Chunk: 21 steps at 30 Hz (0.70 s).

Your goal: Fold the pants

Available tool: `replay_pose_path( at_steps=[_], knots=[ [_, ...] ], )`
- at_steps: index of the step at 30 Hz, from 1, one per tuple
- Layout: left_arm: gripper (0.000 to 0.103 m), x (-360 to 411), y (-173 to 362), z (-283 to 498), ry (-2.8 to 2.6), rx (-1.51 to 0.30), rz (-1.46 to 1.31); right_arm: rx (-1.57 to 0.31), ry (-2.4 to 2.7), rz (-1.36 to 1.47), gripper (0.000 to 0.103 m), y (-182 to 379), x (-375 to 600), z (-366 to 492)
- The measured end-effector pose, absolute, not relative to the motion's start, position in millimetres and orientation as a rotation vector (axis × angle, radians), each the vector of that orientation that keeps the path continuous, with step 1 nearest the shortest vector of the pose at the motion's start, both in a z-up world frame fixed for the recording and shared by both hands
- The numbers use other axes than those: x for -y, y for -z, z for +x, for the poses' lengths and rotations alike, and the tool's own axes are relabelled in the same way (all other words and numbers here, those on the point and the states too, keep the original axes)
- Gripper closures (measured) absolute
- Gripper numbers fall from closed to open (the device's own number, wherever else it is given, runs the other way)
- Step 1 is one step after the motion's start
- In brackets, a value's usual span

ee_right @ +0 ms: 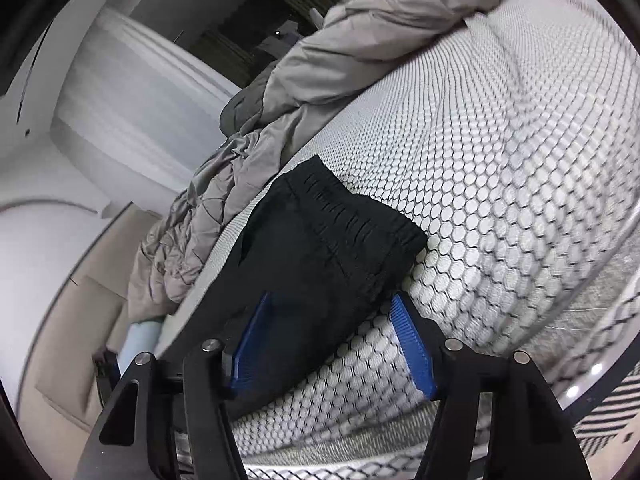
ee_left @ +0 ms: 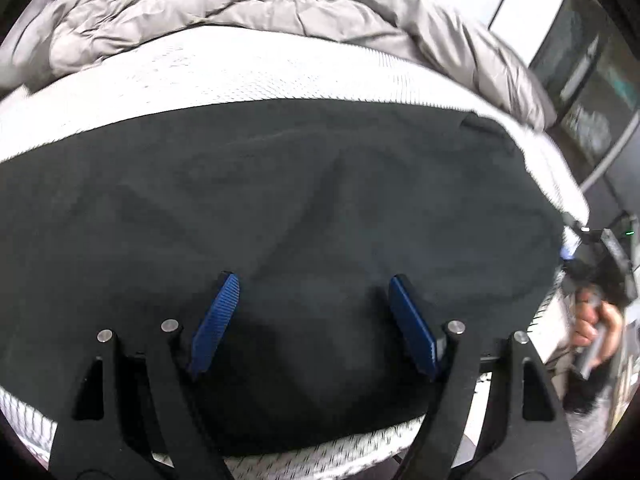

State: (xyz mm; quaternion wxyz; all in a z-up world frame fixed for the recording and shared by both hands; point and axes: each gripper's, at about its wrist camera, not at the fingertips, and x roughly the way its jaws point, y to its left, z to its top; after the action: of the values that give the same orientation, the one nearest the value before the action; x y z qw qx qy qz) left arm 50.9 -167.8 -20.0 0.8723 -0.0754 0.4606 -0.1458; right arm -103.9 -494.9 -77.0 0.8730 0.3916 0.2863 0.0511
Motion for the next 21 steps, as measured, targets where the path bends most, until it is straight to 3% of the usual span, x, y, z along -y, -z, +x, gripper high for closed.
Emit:
replay_pose_path(
  at_steps=[5,7,9,17,21],
  knots=[
    [0.025,128.5,22.9,47.1,0.305,-0.957,-0.129,-0.566,-0.118,0.951,0.043,87.6,502.1,-52.5],
    [0.025,123.7,29.0,43.4,0.311,-0.947,-0.097,-0.571,-0.052,0.898,0.075,78.0,496.8,-40.9],
    [0.025,117.0,30.5,41.3,0.329,-0.934,-0.104,-0.571,-0.042,0.878,0.084,66.5,486.9,-32.5],
    [0.025,32.3,16.8,29.3,0.316,-0.888,-0.334,-0.496,-0.121,0.617,0.088,-33.6,398.2,-16.2],
    [0.025,-29.0,16.0,19.4,0.231,-0.869,-0.399,-0.497,-0.325,0.436,0.088,-78.8,286.4,16.0]
  ],
)
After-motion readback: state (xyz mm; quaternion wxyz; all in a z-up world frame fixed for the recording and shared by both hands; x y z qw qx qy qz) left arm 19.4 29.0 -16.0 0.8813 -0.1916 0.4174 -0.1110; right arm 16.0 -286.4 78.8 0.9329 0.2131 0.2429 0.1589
